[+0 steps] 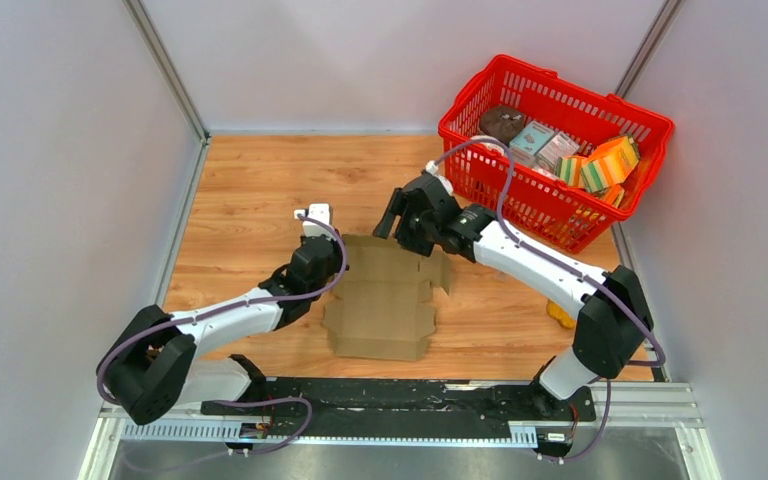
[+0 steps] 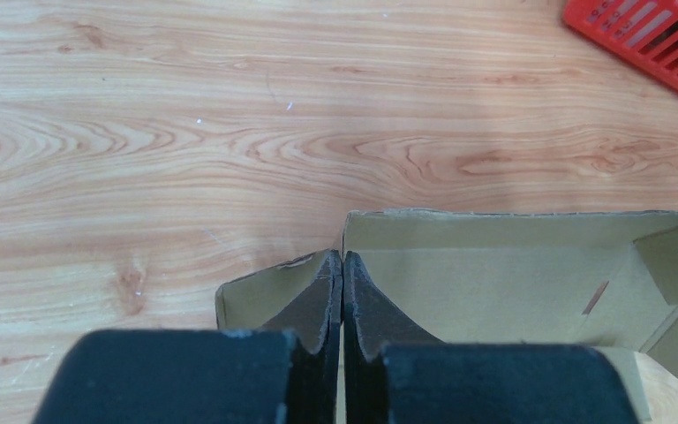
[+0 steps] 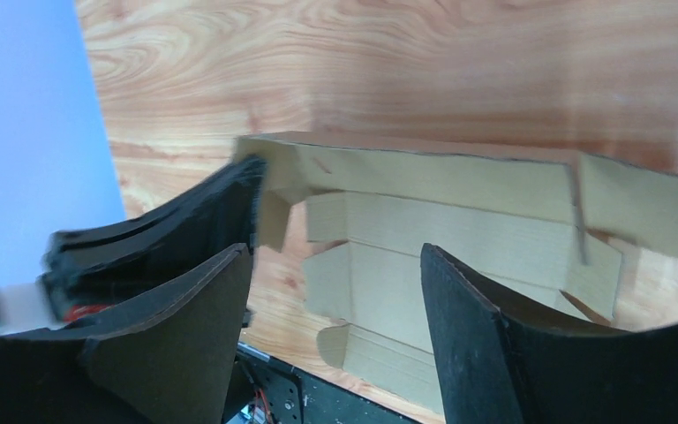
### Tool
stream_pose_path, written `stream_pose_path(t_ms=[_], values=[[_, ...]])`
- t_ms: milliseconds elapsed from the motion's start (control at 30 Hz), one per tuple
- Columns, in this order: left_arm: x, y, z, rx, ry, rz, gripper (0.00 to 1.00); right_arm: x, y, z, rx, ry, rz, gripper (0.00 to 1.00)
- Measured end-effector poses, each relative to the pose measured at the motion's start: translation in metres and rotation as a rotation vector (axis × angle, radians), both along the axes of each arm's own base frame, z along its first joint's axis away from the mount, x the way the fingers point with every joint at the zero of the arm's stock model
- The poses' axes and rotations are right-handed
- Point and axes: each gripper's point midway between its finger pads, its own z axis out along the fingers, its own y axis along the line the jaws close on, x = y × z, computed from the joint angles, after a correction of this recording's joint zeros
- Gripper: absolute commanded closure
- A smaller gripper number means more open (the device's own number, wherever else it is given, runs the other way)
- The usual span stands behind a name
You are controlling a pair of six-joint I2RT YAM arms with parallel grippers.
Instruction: Fold the paper box
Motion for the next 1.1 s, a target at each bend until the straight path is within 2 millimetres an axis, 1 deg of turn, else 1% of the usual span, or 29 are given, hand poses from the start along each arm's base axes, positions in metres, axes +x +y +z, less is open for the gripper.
stream_pose_path(t_ms=[100, 167, 200, 367, 467, 533, 600, 700, 767, 833, 1000, 1100], values=[[-0.003, 0.002, 0.002, -0.031, -0.023, 0.002, 1.0, -0.007, -0.011, -0.024, 0.012, 0.084, -0.083, 0.27], [-0.004, 0.001, 0.004, -0.048, -0.036, -0.002, 1.0, -0.011, -0.013, -0.034, 0.038, 0.139, -0.139, 0.27], [-0.003, 0.0, 0.005, -0.054, -0.04, -0.004, 1.0, -0.011, -0.012, -0.036, 0.059, 0.161, -0.17, 0.27], [-0.003, -0.005, 0.01, -0.083, -0.065, -0.023, 1.0, -0.004, 0.005, -0.027, 0.221, 0.216, -0.284, 0.27], [-0.003, -0.005, 0.011, -0.091, -0.075, -0.026, 1.0, 0.001, 0.013, -0.025, 0.285, 0.243, -0.342, 0.29], [-0.003, -0.005, 0.012, -0.095, -0.084, -0.028, 1.0, 0.005, 0.018, -0.028, 0.315, 0.268, -0.376, 0.34], [-0.004, -0.006, 0.012, -0.098, -0.09, -0.031, 1.0, 0.008, 0.021, -0.037, 0.325, 0.3, -0.41, 0.39], [-0.005, -0.008, 0.013, -0.101, -0.098, -0.038, 1.0, 0.011, 0.023, -0.048, 0.337, 0.339, -0.473, 0.43], [-0.005, -0.009, 0.015, -0.104, -0.106, -0.042, 1.0, 0.013, 0.021, -0.051, 0.342, 0.349, -0.514, 0.44], [-0.005, -0.011, 0.018, -0.108, -0.116, -0.045, 1.0, 0.017, 0.018, -0.05, 0.345, 0.346, -0.556, 0.45], [-0.005, -0.014, 0.022, -0.105, -0.134, -0.055, 1.0, 0.028, 0.018, -0.037, 0.378, 0.329, -0.613, 0.48], [-0.005, -0.015, 0.023, -0.108, -0.144, -0.054, 1.0, 0.031, 0.018, -0.038, 0.381, 0.329, -0.636, 0.5]])
